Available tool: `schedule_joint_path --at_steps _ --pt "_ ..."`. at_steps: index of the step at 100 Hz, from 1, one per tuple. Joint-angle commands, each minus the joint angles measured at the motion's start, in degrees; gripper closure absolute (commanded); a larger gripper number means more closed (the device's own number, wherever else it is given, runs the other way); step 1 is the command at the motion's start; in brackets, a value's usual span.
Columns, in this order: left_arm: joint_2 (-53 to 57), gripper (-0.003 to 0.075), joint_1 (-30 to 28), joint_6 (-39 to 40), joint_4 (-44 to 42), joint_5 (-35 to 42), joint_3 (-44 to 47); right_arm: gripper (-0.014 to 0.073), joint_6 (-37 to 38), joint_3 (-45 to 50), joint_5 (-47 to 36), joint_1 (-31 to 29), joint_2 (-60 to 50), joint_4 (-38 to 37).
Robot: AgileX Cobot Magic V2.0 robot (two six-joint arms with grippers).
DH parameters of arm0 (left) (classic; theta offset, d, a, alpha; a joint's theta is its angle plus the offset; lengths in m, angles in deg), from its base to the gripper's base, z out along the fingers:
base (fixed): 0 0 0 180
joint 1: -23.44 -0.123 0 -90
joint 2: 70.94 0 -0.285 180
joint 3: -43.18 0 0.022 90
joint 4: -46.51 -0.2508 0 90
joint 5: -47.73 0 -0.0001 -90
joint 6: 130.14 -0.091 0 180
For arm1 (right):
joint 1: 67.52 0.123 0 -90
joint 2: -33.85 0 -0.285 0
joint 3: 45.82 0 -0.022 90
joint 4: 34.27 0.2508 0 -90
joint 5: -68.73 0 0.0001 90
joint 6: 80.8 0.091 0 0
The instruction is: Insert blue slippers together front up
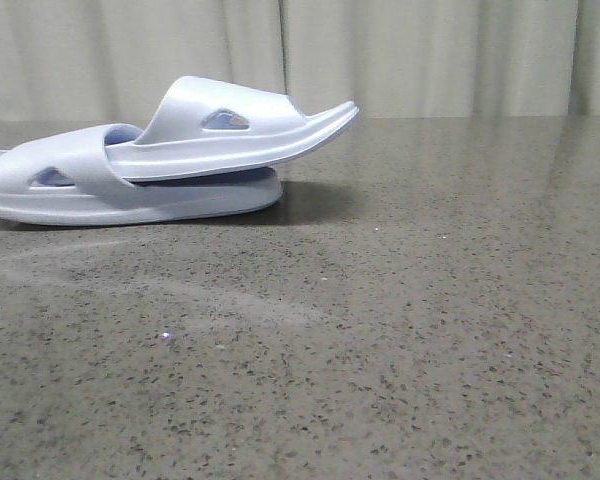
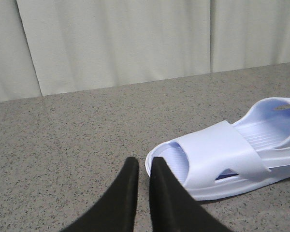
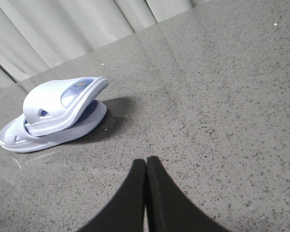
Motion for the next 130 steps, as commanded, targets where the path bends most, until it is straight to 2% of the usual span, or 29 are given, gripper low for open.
schedule_joint_path --at_steps 1,44,51,61,66,71,82,90,96,108,124,130 --pt "-0.23 0.0705 0.67 0.19 1.47 2.06 -1.46 0.0683 -0.01 -1.40 0.32 -0.08 0.14 2.90" --pt "-0.34 0.0705 0.67 0.72 0.87 2.99 -0.89 0.0683 -0.01 -1.40 0.32 -0.08 0.14 2.90" --pt "0.22 0.0705 0.67 9.46 -7.37 4.34 0.05 0.0683 -0.01 -1.40 0.32 -0.08 0.14 2.90" --pt "3.61 0.0705 0.67 35.85 -32.45 5.52 2.87 0.0683 -0.01 -1.40 0.32 -0.08 0.14 2.90" --pt "6.03 0.0705 0.67 45.59 -41.55 6.63 5.10 0.0683 -0.01 -1.40 0.32 -0.08 0.14 2.90" --pt "8.93 0.0705 0.67 52.00 -47.29 8.07 7.79 0.0683 -0.01 -1.40 0.32 -0.08 0.14 2.90" --pt "16.17 0.0705 0.67 60.77 -55.74 11.31 14.86 0.0683 -0.01 -1.40 0.32 -0.08 0.14 2.90" --pt "20.31 0.0705 0.67 65.33 -60.01 12.48 18.60 0.0683 -0.01 -1.40 0.32 -0.08 0.14 2.90" --pt "22.32 0.0705 0.67 65.34 -60.11 12.48 20.52 0.0683 -0.01 -1.40 0.32 -0.08 0.14 2.90" --pt "22.79 0.0705 0.56 65.34 -61.36 7.83 20.41 0.0683 -0.01 -1.40 0.22 -0.08 0.14 2.90" --pt "22.79 0.0705 0.56 65.34 -62.23 7.53 20.41 0.0683 -0.01 -1.40 0.22 -0.08 0.14 2.90" --pt "22.79 0.0705 0.56 65.34 -59.64 7.77 20.41 0.0683 -0.01 -1.40 0.22 -0.08 0.14 2.90"
